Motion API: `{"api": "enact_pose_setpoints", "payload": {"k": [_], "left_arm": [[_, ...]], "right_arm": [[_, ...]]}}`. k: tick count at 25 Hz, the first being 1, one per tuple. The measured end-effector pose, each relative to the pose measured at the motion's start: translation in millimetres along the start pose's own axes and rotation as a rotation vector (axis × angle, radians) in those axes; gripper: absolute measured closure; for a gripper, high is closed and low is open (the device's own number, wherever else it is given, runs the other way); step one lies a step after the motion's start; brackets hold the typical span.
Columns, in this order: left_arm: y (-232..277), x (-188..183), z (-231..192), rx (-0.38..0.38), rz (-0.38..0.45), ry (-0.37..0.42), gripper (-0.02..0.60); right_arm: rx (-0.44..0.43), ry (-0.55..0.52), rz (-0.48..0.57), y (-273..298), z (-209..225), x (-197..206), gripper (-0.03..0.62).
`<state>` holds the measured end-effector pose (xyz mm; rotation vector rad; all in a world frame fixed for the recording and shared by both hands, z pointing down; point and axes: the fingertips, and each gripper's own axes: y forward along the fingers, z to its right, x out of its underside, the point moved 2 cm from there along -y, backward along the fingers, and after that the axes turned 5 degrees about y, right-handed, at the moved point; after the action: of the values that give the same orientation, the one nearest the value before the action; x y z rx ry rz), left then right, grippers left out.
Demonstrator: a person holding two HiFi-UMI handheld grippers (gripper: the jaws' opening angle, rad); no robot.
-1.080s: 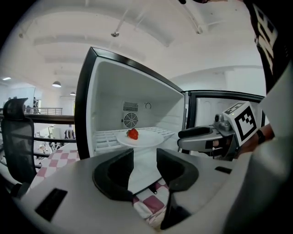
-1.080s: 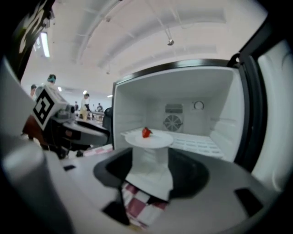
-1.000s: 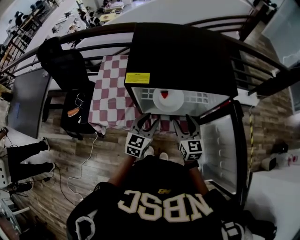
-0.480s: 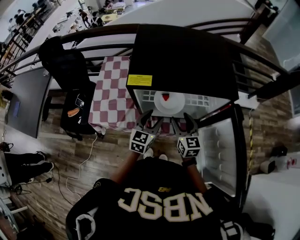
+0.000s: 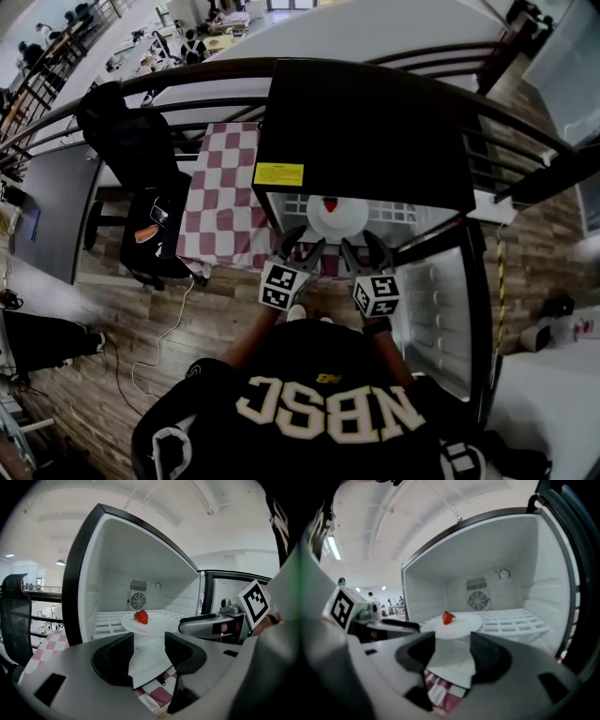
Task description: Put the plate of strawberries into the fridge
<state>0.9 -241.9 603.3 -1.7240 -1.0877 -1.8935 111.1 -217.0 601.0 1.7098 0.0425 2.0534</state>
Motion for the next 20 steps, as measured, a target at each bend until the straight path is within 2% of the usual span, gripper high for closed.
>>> {"api": "enact_pose_setpoints", "payload": {"k": [4, 10, 20], "left_arm": [[3.9, 1.2, 0.2, 0.016, -0.009, 0.001, 0.378], [12.1, -6.9, -5.3, 0.006, -0.007, 0.012, 0.446], [28.3, -12.4, -12.1, -0.010, -0.036, 0.013, 0.503]], "right_arm": [[-0.021, 0.008, -0.001, 4.5, -1.6, -0.1, 0.355], [-0.022, 0.000, 0.000, 12.6, 1.7, -5.5, 0.387], [-0.011, 0.000, 0.002, 29.9, 8.8, -16.1, 0.425]]}}
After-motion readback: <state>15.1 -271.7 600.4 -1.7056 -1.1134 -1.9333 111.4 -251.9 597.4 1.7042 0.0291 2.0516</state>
